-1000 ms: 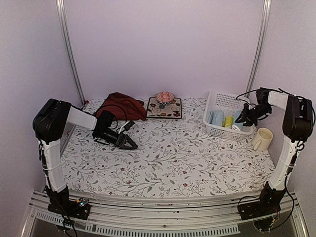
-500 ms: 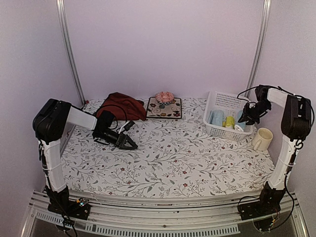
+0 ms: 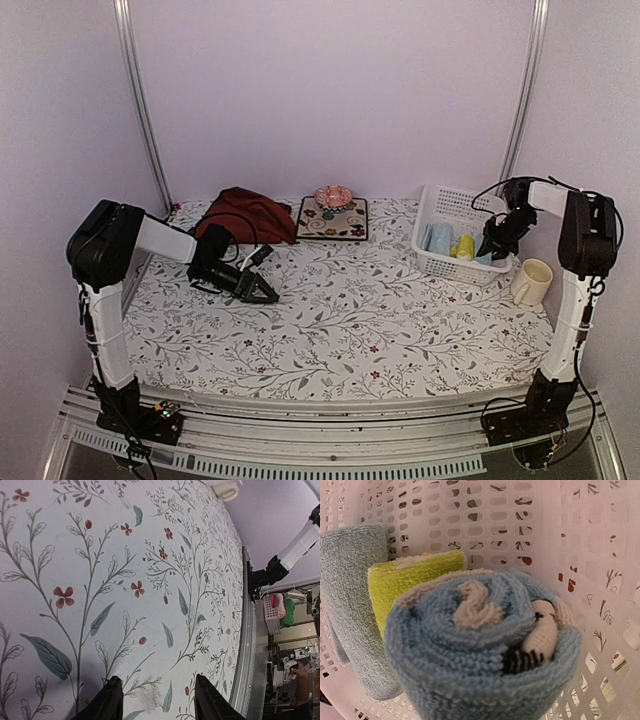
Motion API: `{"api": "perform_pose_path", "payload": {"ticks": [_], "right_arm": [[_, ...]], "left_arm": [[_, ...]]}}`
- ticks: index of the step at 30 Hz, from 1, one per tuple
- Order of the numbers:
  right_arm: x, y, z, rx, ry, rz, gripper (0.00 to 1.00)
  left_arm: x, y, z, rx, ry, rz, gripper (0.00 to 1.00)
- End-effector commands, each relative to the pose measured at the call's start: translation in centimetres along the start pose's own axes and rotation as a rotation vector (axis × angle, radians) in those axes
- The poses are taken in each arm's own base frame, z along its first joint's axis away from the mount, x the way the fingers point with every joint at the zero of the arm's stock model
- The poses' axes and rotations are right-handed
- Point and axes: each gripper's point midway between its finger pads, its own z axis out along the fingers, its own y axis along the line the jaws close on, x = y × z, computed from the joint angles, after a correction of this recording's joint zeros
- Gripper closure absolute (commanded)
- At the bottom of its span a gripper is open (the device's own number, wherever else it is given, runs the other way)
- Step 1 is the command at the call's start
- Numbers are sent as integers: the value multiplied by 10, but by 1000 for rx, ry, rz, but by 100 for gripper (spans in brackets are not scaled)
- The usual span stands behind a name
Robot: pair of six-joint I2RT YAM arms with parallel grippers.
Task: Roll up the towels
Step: Place the towel in the storage box.
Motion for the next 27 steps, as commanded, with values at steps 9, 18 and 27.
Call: {"api": "perform_pose_path", "payload": {"ticks": [9,18,27], "right_arm": [[-6,-1,15,74,15,-7,68],[-22,21,-30,76,-76,-46,57],[-16,27,-31,115,-76,-66,54]], "left_arm": [[5,1,7,16,21,-1,51],[6,3,9,17,24,-10,51],[7,2,9,22,25,-11,51]]}}
